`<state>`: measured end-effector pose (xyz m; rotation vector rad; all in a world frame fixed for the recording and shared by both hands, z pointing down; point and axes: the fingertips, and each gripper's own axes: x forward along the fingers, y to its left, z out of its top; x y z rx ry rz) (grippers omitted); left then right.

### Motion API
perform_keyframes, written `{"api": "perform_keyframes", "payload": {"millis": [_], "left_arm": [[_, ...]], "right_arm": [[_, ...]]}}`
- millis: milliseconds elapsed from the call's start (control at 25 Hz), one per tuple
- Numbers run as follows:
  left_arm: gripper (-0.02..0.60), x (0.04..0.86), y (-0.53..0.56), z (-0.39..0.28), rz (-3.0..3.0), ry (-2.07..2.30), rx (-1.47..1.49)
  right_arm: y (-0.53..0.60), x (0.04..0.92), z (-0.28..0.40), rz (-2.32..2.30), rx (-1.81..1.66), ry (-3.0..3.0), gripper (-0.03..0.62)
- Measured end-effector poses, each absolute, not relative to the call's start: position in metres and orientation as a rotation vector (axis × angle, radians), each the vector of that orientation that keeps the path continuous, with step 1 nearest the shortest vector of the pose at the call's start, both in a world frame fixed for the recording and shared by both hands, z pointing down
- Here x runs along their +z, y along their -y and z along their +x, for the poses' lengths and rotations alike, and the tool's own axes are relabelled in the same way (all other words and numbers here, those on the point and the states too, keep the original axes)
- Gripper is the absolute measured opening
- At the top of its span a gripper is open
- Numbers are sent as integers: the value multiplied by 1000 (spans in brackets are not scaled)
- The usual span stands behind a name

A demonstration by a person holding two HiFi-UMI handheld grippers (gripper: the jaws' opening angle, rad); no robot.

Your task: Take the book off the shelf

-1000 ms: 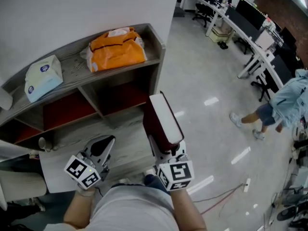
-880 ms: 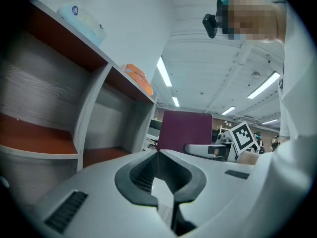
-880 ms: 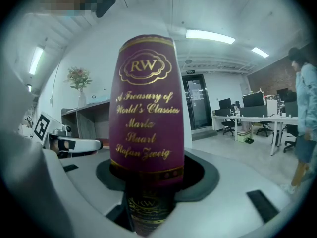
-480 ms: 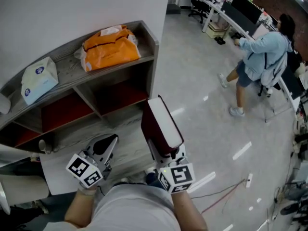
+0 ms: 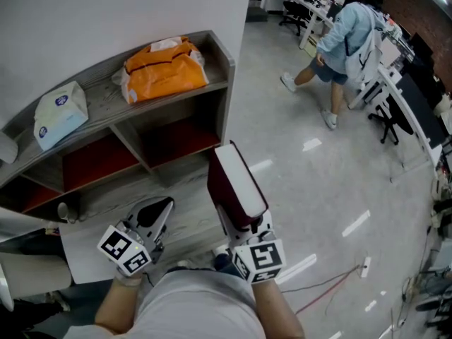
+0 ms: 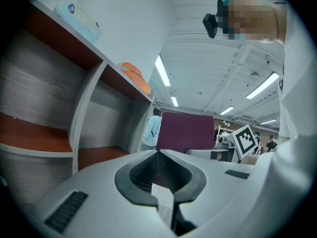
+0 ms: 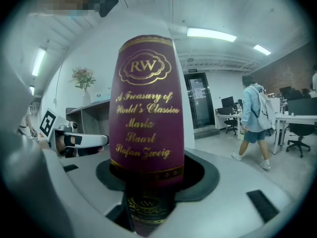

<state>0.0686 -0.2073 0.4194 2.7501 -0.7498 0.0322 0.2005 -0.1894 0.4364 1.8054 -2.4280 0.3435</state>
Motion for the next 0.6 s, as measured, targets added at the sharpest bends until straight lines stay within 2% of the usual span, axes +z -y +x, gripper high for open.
{"api": "perform_keyframes", "payload": {"millis": [600], "left_arm": [[17,417,199,62,2751,775,38]], "right_arm": [[186,437,196,1781,340,2438,230]]}}
